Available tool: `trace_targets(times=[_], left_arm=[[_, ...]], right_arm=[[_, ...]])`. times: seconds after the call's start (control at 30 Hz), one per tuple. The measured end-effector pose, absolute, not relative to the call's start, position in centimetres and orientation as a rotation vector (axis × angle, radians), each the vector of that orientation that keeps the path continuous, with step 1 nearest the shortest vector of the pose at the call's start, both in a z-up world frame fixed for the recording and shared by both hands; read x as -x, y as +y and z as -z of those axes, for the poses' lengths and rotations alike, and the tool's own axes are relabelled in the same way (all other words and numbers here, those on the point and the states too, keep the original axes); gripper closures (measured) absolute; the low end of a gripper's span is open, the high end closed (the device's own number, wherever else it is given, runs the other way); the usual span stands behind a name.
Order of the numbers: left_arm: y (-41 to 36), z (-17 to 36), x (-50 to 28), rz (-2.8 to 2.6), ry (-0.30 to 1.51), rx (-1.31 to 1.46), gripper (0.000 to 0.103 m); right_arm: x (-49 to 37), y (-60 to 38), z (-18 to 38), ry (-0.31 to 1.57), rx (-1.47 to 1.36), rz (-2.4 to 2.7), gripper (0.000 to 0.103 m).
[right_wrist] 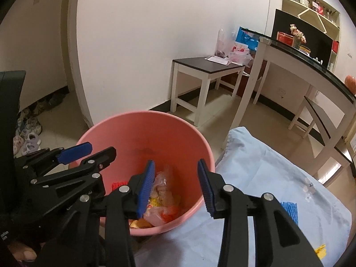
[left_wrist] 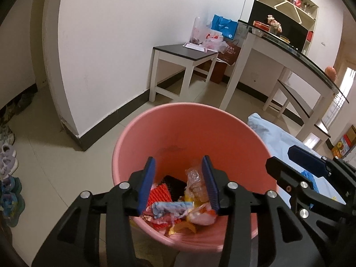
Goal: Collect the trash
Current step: 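Open both grippers to drop wrapper and bag into the bucket, then move both open grippers back over the blue net and yellow packet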
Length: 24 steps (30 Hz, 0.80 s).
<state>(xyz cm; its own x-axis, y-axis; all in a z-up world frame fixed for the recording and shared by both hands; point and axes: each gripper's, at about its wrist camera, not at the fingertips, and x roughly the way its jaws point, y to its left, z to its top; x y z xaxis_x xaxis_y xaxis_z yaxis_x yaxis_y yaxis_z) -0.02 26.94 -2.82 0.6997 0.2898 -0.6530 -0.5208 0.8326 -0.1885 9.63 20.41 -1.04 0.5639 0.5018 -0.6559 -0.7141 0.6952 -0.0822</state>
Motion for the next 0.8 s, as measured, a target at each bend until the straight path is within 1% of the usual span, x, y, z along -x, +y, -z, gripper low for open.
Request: trace_targets(times=[0.1,0.43,0.57,0.8], left_arm=[[26.9,2.3,0.4,-0.465,0.645,0.383,0.059],[25.0,0.3,1.7,-0.44,0.607,0.373,0.059],[23.7,-0.6,2.2,-0.41,0.59,0.376,0.059],[20.5,-1.8,2.3,-0.337,0.592,0.36,0.059]], right_arm=[[-9.6,19.8,0.4,0.632,0.348,-0.736,0.061],[-9.1,16.1,-1.7,0.619,0.279,-0.71,0.059],[-8.5,14.0,-1.8,0.625,0.264,-0.68,0.057],[-7.6,8.7,-1.4,0.661,0.236,-0.602,0.056]])
